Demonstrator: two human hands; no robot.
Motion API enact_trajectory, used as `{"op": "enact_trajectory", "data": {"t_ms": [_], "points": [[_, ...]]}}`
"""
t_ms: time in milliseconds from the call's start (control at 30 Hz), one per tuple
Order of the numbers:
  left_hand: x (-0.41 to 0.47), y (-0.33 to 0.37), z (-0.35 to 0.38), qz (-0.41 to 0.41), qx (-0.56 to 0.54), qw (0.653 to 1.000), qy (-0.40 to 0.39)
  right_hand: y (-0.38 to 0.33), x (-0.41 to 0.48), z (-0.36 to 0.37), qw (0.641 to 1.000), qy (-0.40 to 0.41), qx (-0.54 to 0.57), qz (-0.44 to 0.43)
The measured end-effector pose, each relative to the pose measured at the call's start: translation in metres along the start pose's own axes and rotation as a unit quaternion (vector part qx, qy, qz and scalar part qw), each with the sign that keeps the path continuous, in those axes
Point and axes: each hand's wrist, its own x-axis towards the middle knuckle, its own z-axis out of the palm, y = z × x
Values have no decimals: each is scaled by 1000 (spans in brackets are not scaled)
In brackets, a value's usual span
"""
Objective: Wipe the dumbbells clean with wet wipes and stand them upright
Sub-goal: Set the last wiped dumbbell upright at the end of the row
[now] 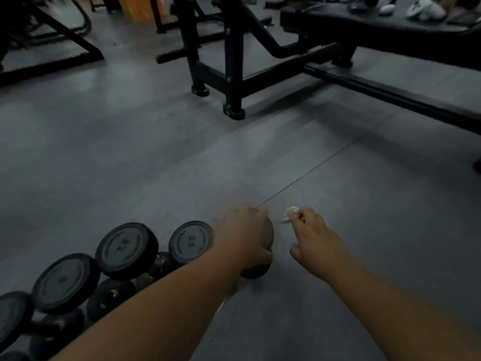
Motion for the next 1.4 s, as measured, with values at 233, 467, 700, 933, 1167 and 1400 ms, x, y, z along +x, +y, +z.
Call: {"op": "enact_trajectory", "data": {"t_ms": [233, 467, 700, 933, 1167, 1400], "points": [[55, -10, 32, -11, 4, 1000, -14, 14, 33, 30, 999, 17, 27, 25], [73, -12, 58, -2, -4, 1000, -9, 17, 41, 56, 999, 10, 32, 35], [78, -6, 48, -16, 7, 998, -54, 23, 38, 50, 999, 14, 12, 46], [27, -38, -45, -49, 9, 993, 108, -28, 57, -37, 994, 109, -5, 3], [-126, -148, -152, -185, 26, 948, 259, -192, 59, -162, 960, 234, 37, -149], [-336, -271, -179, -314, 37, 890, 329, -407, 1, -210, 902, 260, 103, -330]]}}
